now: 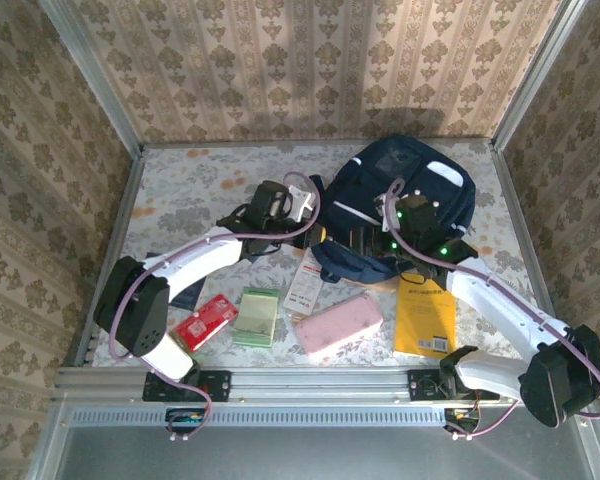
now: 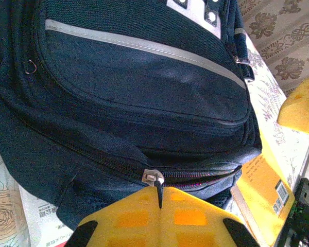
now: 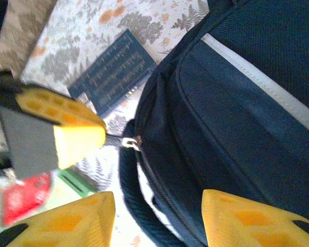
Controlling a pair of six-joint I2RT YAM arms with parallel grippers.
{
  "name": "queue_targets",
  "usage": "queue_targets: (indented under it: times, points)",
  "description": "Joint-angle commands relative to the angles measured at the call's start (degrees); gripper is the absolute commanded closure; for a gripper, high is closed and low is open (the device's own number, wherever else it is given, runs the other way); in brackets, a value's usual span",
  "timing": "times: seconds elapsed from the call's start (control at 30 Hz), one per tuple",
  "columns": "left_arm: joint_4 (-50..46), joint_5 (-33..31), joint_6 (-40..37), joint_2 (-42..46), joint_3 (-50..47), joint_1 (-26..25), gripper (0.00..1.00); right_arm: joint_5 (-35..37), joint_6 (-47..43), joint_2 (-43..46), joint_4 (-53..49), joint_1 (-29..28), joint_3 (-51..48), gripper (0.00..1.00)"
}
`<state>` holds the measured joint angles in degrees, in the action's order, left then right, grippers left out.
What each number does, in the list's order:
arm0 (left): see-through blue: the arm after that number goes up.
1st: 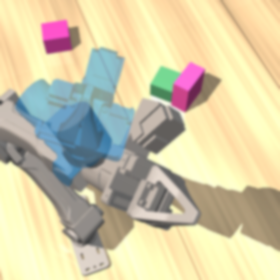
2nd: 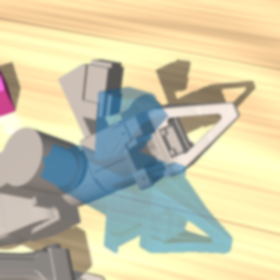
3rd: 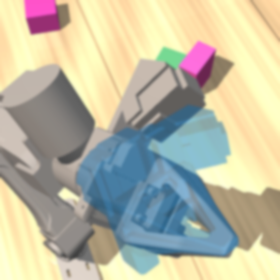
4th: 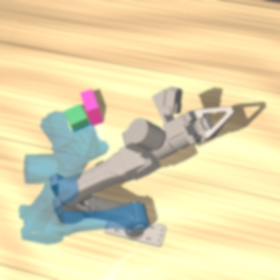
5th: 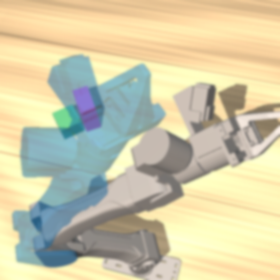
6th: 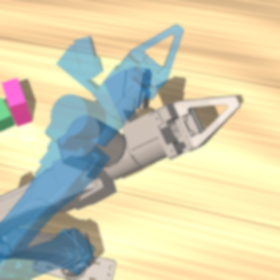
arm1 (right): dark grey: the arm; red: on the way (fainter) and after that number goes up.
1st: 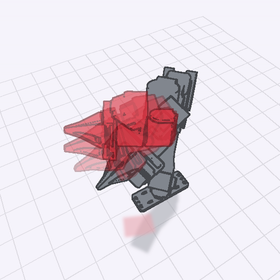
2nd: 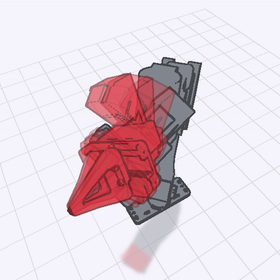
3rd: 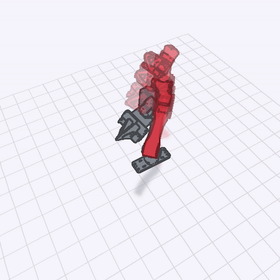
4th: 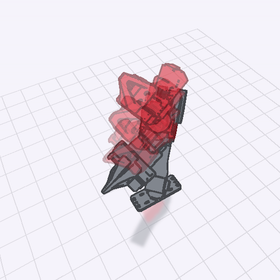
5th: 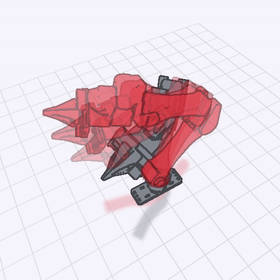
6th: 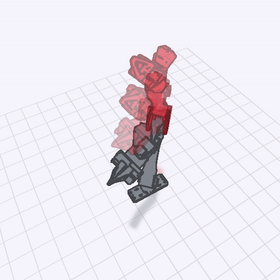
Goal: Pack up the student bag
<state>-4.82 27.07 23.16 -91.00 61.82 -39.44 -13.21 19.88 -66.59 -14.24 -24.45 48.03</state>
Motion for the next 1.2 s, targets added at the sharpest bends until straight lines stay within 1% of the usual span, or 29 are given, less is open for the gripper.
queue_targets:
  times: [0.0, 0.03, 0.13, 0.3, 0.47, 0.53, 0.57, 0.6, 0.67, 0.7, 0.73, 0.97, 1.17]
  points:
    - [4.69, 2.06, 2.01, -0.08, -0.61, -0.17, 1.00, 1.45, -17.69, -0.41, 5.50, -0.43, -0.72, 0.51]
    - [4.88, 2.19, 2.18, -0.57, -0.56, -0.19, 1.00, 0.92, -19.14, -1.96, 4.46, -0.47, 0.18, 0.51]
    - [5.32, 2.27, 2.43, -1.36, -0.49, -0.11, 1.00, -2.81, -19.47, -6.19, 4.06, -0.63, 1.03, 0.49]
    - [5.68, 2.85, 2.75, -1.90, -0.26, -0.11, 1.00, -0.93, -19.94, -10.49, 3.98, -2.08, 1.44, 0.44]
    - [5.93, 3.04, 3.05, -1.84, -0.46, -0.09, 1.00, 2.00, -19.48, -14.25, 4.03, -2.18, 2.29, 0.45]
    - [6.03, 2.91, 3.12, -1.70, -0.65, 0.00, 1.00, 4.67, -19.36, -15.86, 3.74, -2.32, 3.01, 0.51]
    - [6.05, 2.96, 3.06, -1.65, -0.74, 0.00, 1.00, 5.93, -19.35, -16.48, 3.70, -2.36, 3.31, 0.56]
    - [5.97, 2.98, 3.07, -1.64, -0.74, -0.01, 1.00, 6.84, -19.27, -16.73, 3.76, -2.35, 3.49, 0.65]
    - [5.78, 2.82, 2.95, -1.55, -0.74, 0.09, 1.00, 7.47, -19.18, -16.67, 3.79, -2.36, 3.59, 0.88]
    - [5.71, 2.68, 2.86, -1.62, -0.82, 0.20, 1.00, 7.21, -19.18, -16.38, 4.01, -2.36, 3.50, 0.97]
    - [5.41, 2.42, 2.71, -1.71, -0.83, 0.20, 1.00, 6.92, -18.95, -15.88, 4.19, -2.35, 3.35, 1.00]
    - [4.12, -0.07, 1.85, -3.98, 0.33, 0.42, 1.00, 4.25, -17.05, -8.99, 6.86, -2.45, 0.49, 1.00]
    - [1.01, -7.33, -0.70, -4.88, 2.89, 0.47, 1.00, 4.33, -16.19, -5.90, 4.78, -3.30, 0.26, 1.00]
